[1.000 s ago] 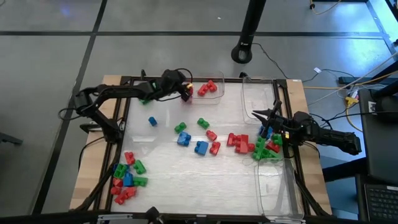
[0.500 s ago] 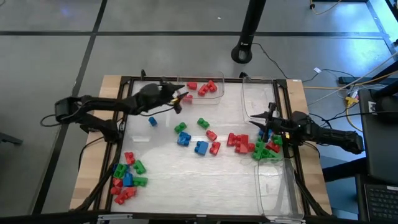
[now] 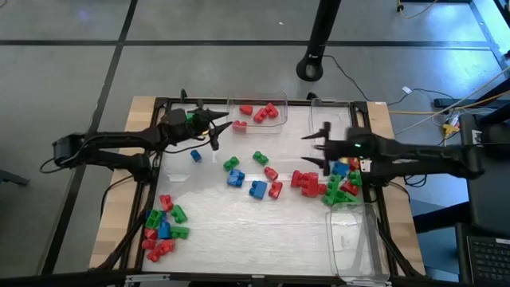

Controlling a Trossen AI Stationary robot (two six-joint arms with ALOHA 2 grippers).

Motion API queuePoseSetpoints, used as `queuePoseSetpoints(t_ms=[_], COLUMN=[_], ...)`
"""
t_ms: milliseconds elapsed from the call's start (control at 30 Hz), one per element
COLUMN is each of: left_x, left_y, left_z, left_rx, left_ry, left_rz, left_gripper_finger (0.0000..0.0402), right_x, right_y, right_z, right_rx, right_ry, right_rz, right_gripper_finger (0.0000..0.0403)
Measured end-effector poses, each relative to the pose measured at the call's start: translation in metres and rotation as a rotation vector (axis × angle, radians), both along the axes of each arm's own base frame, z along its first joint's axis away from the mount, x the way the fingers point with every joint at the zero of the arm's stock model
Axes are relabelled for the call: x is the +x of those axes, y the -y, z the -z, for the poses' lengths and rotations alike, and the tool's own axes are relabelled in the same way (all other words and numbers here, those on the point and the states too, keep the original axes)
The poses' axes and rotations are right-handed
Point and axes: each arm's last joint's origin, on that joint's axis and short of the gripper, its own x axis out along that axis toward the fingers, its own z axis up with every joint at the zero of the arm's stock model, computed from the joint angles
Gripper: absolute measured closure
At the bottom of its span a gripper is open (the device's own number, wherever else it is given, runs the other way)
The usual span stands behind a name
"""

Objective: Sort blocks
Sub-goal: Put the red game piece into the top left transparent bin

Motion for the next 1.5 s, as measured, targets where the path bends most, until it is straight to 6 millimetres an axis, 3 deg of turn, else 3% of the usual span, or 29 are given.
queuePoseSetpoints(t_ms=[167,333,600,933,1500], left_x=[-0.005,-0.011,-0.023,-0.026,-0.026], left_y=[0.002,0.004,0.008,0.009,0.009], left_z=[0.0,-0.001,-0.005,-0.005,-0.005], left_rx=[-0.011,-0.024,-0.038,-0.068,-0.068], left_ry=[-0.028,-0.054,-0.086,-0.092,-0.091], left_rz=[-0.001,-0.001,-0.029,-0.035,-0.035], left_gripper_finger=[0.0243,0.0243,0.0243,0.0243,0.0243], right_x=[0.05,0.098,0.145,0.158,0.168], right_y=[0.007,-0.001,-0.02,-0.023,-0.022], right_z=[-0.001,0.008,0.034,0.066,0.091], right_rx=[0.128,0.198,0.274,0.418,0.448], right_ry=[-0.243,-0.416,-0.562,-0.629,-0.649], right_rz=[0.03,0.018,0.08,0.241,0.297], right_gripper_finger=[0.0068,0.0068,0.0068,0.0068,0.0068])
